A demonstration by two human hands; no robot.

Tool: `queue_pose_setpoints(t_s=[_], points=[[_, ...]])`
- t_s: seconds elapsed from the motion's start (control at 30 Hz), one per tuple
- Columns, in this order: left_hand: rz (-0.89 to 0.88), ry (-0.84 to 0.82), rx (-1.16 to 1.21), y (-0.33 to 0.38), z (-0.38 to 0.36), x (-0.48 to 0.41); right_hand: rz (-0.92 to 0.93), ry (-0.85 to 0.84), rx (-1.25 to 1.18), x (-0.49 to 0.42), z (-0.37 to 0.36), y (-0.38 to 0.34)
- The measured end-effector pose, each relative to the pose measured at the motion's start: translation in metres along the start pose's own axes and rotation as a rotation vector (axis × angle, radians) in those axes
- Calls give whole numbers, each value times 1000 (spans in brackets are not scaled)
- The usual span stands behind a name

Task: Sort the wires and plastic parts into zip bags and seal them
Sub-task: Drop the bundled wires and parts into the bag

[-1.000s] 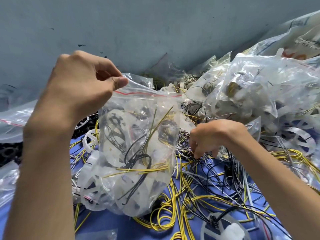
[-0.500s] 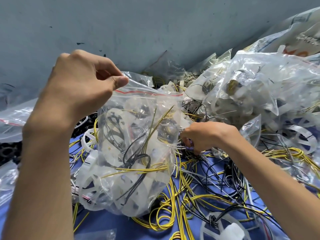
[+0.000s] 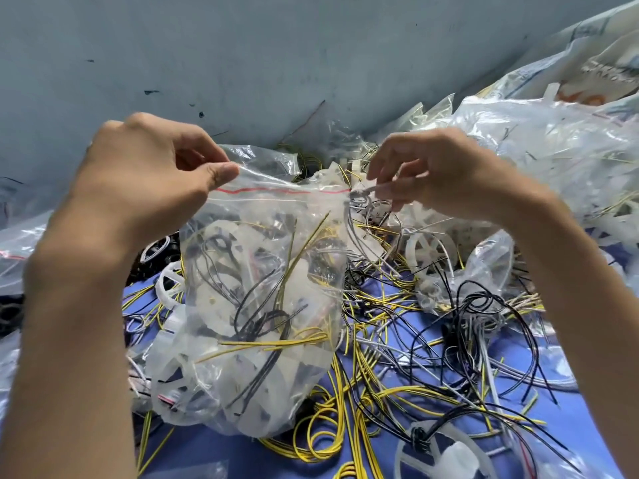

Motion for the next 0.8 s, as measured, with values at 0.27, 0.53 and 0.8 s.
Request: queue_pose_setpoints(t_s=[0.27,0.53,0.8], points=[[-207,-27,22,67,-16,13,91,189,-24,8,42,-18],[-165,-166,388,93,-56,23,218,253,-321,18,57,-42],[-97,-292,406,76,-59,20,216,145,-230,18,44,-52]])
Point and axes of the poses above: each hand's wrist, its own x-axis away from the middle knuckle, its own z-axis out of the back of the hand, y = z × x, the point moved 10 cm from there along -x, towards the middle knuckle, and after that the axes turned 13 degrees about x, right-handed, at the moved point
